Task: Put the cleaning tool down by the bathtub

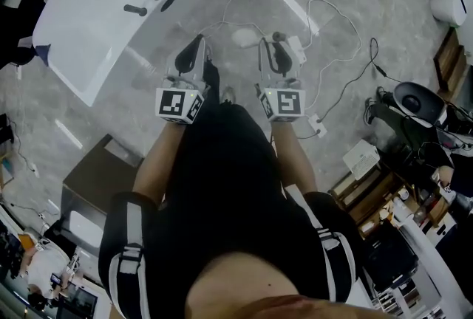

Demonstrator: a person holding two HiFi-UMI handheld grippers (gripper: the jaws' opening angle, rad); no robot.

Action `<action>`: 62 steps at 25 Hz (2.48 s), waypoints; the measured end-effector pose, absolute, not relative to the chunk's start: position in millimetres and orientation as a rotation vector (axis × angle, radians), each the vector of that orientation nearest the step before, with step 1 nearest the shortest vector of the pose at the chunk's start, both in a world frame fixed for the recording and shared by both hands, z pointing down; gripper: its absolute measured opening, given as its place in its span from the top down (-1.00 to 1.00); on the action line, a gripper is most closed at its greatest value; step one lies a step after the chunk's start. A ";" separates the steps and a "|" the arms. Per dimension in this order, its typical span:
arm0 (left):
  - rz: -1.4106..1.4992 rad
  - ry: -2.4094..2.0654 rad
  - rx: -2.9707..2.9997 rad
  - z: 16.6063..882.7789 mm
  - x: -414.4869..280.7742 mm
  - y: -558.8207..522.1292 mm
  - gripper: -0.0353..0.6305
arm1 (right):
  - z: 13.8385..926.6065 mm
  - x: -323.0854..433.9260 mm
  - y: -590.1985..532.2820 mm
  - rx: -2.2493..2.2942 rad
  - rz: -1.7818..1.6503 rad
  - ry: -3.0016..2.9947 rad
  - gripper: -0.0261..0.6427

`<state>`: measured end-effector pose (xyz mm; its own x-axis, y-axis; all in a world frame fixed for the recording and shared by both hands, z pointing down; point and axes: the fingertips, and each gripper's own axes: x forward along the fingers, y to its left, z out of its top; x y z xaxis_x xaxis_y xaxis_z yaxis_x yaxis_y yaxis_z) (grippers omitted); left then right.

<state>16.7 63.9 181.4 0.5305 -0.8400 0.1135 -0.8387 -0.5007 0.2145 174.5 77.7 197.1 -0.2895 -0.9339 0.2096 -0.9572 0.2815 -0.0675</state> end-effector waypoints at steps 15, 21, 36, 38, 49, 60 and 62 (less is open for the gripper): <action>0.042 -1.361 2.475 275.3 16.7 -61.6 0.87 | 308.9 169.0 -46.4 1.804 0.359 -2.325 0.66; 0.029 -1.366 2.437 323.4 20.4 -96.5 0.87 | 365.8 164.1 -88.1 1.794 0.397 -2.314 0.66; 0.044 -1.386 2.406 421.5 4.9 -140.3 0.87 | 499.9 138.2 -144.2 1.702 0.422 -2.297 0.66; 0.044 -1.383 2.397 436.7 2.8 -143.7 0.87 | 517.4 133.7 -150.0 1.700 0.429 -2.296 0.66; 0.056 -1.350 2.403 487.2 -11.0 -170.3 0.88 | 584.6 108.5 -184.9 1.681 0.422 -2.291 0.66; 0.057 -1.336 2.395 516.4 -20.7 -183.0 0.88 | 650.5 91.1 -197.0 1.613 0.487 -2.243 0.66; 0.057 -1.329 2.405 519.8 -21.8 -183.6 0.88 | 662.1 88.1 -196.6 1.579 0.508 -2.214 0.66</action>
